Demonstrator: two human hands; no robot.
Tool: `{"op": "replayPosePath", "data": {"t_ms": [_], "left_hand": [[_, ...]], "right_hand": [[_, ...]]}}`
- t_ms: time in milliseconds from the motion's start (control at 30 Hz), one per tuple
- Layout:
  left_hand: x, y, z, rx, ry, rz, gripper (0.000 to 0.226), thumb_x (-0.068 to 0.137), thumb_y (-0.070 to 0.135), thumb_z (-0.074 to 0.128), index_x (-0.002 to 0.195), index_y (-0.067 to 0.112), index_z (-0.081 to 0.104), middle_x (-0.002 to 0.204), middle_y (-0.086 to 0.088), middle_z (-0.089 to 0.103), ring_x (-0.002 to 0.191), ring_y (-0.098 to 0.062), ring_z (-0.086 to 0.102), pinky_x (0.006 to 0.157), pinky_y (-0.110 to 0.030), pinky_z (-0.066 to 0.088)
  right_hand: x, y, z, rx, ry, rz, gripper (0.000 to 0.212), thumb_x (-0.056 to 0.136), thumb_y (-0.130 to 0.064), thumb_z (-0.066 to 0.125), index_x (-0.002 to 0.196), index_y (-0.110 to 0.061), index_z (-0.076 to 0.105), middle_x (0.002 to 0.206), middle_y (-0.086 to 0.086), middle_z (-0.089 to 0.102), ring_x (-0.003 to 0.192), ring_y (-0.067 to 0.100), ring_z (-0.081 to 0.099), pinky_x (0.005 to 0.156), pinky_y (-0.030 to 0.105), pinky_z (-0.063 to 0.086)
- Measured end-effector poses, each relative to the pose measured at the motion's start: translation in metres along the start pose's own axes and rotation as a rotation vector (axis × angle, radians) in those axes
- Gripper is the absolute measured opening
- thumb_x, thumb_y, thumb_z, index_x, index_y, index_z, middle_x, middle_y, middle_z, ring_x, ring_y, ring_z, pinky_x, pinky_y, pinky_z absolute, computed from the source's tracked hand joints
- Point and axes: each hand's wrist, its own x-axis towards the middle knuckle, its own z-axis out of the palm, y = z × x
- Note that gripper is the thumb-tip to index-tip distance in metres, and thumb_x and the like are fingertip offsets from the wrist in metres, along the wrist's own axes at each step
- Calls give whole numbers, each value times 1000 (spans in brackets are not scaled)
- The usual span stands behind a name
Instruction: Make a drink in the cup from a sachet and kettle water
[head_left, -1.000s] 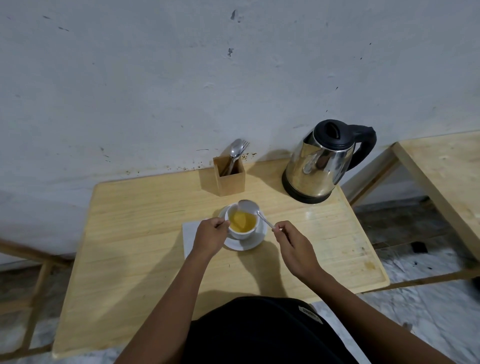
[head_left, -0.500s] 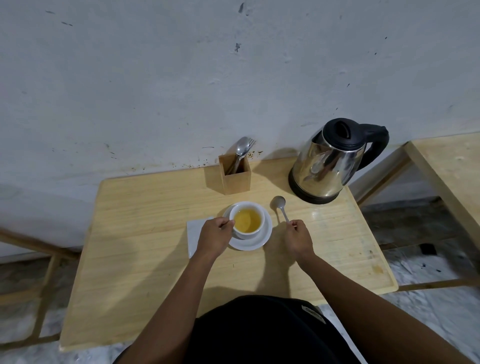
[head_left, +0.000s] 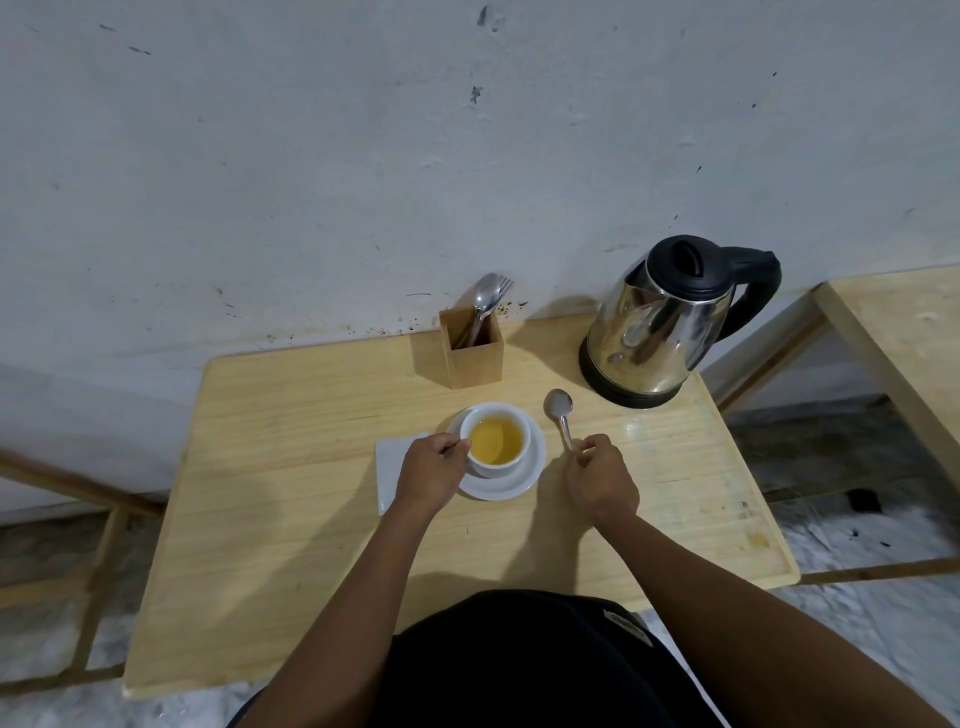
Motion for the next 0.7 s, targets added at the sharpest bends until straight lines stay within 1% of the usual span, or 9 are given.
{"op": "replayPosePath", "data": {"t_ms": [133, 200, 333, 400, 467, 533, 567, 633, 700], "left_hand": [[-1, 1, 1, -2, 5, -13, 24, 93, 26, 55, 95, 9, 71, 68, 9, 59, 56, -9, 51, 46, -27, 38], [-1, 2, 1, 3, 2, -25, 24, 93, 26, 54, 97, 9, 70, 71, 9, 59, 59, -9, 51, 48, -27, 39], [0, 5, 1, -13, -12, -80, 23, 93, 28, 53, 104, 14, 68, 88, 4, 64, 71, -11, 54, 61, -29, 43], [0, 7, -1, -16, -7, -78, 24, 92, 27, 54, 109, 14, 66, 97, 3, 65, 76, -14, 58, 62, -28, 43], [1, 9, -3, -24, -6, -73, 26, 92, 26, 55, 112, 13, 65, 96, 4, 65, 70, -18, 62, 56, -27, 44], [1, 9, -4, -16, -20, -62, 26, 91, 23, 57, 112, 10, 65, 92, 4, 65, 62, -18, 63, 59, -28, 50], [3, 7, -5, -7, -26, -38, 27, 91, 23, 58, 112, 8, 65, 93, 3, 66, 65, -18, 64, 66, -30, 52], [9, 13, -13, 74, -36, 7, 30, 90, 24, 59, 112, 6, 66, 108, -4, 68, 88, -21, 64, 80, -31, 49], [11, 29, -24, 161, -16, 38, 34, 90, 28, 59, 116, 8, 65, 120, -8, 65, 108, -23, 60, 90, -31, 46]], "right_hand": [[1, 2, -2, -109, -24, -50, 16, 94, -36, 48, 105, -28, 57, 106, -5, 58, 87, 19, 62, 74, 33, 46], [2, 2, -3, -167, -41, -91, 19, 96, -33, 46, 108, -27, 59, 109, -4, 57, 87, 19, 61, 71, 31, 44], [4, 1, -9, -210, -59, -147, 25, 97, -34, 45, 114, -24, 59, 115, 0, 54, 95, 22, 61, 75, 34, 46], [5, -3, -13, -224, -72, -199, 26, 97, -32, 45, 116, -21, 59, 117, 2, 54, 99, 24, 60, 77, 36, 47], [6, -10, -18, -212, -72, -253, 25, 97, -29, 46, 117, -20, 60, 119, 2, 54, 101, 23, 59, 78, 36, 47], [7, -15, -23, -167, -81, -295, 24, 97, -27, 47, 115, -21, 61, 118, 2, 55, 100, 21, 59, 79, 35, 48], [9, -18, -25, -149, -89, -324, 23, 96, -27, 47, 113, -21, 61, 117, 2, 55, 100, 21, 59, 79, 35, 48], [9, -33, -32, -98, -106, -404, 22, 95, -24, 48, 112, -21, 62, 114, 3, 56, 101, 22, 58, 83, 38, 49], [10, -53, -43, -40, -109, -467, 26, 95, -25, 49, 118, -20, 62, 120, 4, 57, 108, 23, 57, 89, 37, 47]]}}
